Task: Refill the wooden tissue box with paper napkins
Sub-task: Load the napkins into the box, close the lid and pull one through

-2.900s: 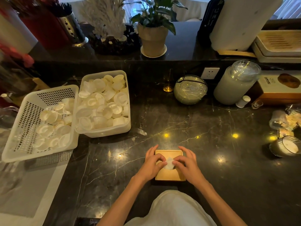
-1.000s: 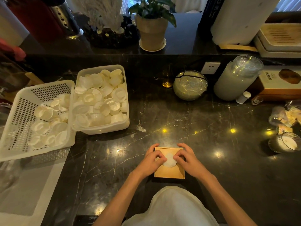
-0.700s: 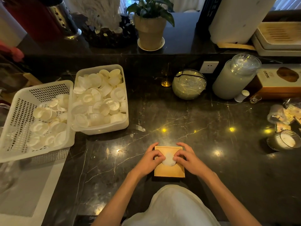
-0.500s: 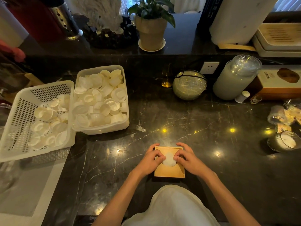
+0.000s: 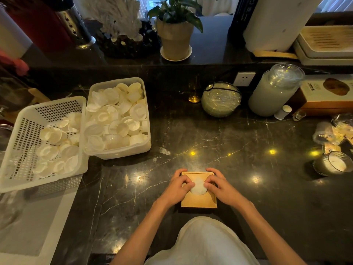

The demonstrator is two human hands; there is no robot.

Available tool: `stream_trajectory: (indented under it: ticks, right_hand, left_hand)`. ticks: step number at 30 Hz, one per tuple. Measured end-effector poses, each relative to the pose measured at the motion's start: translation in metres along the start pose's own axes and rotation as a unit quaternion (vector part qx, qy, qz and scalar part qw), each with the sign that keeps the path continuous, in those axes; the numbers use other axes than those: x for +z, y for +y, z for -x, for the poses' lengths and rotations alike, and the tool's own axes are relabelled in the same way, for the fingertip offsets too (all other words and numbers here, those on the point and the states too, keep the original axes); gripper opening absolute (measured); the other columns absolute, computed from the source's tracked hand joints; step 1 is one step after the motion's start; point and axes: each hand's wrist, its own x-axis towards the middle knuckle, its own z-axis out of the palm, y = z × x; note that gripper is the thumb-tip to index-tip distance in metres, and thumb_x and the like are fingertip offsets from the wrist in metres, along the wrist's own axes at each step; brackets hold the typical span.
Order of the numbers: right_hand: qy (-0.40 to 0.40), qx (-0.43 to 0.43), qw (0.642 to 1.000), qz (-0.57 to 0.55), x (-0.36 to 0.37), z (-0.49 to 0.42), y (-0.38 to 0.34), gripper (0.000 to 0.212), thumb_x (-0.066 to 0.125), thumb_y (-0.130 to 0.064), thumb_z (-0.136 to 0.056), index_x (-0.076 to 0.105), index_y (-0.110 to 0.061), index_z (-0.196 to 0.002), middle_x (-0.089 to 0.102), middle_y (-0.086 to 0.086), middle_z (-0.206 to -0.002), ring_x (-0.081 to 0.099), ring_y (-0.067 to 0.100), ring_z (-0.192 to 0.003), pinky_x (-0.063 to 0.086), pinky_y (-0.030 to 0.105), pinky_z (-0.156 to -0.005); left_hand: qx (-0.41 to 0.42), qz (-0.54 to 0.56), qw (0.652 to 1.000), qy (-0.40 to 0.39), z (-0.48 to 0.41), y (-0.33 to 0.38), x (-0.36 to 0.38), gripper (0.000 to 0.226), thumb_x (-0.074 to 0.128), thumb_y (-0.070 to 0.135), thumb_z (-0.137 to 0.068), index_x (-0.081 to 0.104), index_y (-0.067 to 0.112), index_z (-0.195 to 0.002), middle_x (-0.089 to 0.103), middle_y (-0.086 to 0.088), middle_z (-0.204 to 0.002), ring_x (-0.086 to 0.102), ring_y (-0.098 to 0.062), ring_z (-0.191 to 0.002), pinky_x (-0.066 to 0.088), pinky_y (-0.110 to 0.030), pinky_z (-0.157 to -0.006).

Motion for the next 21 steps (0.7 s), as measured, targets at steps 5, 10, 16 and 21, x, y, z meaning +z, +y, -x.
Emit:
stream_trajectory:
  ticks: [5,10,16,21]
  right_hand:
    - [0.009,0.021,0.996,-0.084,-0.004,0.009,-0.002,0.013,0.053,-0.036,-0.097,0.064,-0.030,-0.102,0.021,-0.018,-0.152,0.016,0.006,-0.143,0.021,0.039,-0.117]
    - [0.053,0.078,0.979,-0.180,0.000,0.035,-0.003,0.035,0.046,-0.050,-0.094,0.049,-0.050,-0.129,0.015,-0.014,-0.161,0.012,0.014,-0.149,0.017,0.050,-0.121]
    - [0.013,0.115,0.901,-0.418,0.035,0.039,-0.006,0.061,0.035,-0.061,-0.093,0.003,-0.063,-0.144,0.018,-0.019,-0.153,0.027,0.018,-0.142,0.033,0.049,-0.114]
    - [0.036,0.142,0.878,-0.456,0.023,0.026,-0.025,0.059,0.023,-0.064,-0.095,0.035,-0.036,-0.145,0.055,0.000,-0.141,0.060,0.018,-0.121,0.051,0.036,-0.096]
  left_hand:
    - [0.002,0.031,0.999,-0.021,0.007,0.007,-0.012,0.018,0.059,0.031,-0.096,0.065,0.023,-0.110,0.025,0.010,-0.154,0.015,-0.008,-0.146,0.021,-0.040,-0.118]
    - [-0.031,0.100,0.993,0.047,0.020,0.012,-0.030,0.037,0.056,0.035,-0.098,0.049,0.041,-0.133,0.029,0.005,-0.157,0.028,-0.017,-0.145,0.030,-0.043,-0.119]
    - [-0.106,0.232,0.966,-0.029,0.037,0.006,0.004,0.060,0.028,0.054,-0.102,0.008,0.034,-0.155,0.023,0.009,-0.159,0.024,-0.014,-0.146,0.018,-0.040,-0.120]
    - [-0.117,0.281,0.952,-0.016,0.019,0.011,0.019,0.065,0.031,0.063,-0.096,0.014,0.040,-0.153,0.041,0.002,-0.153,0.046,-0.017,-0.135,0.031,-0.047,-0.118]
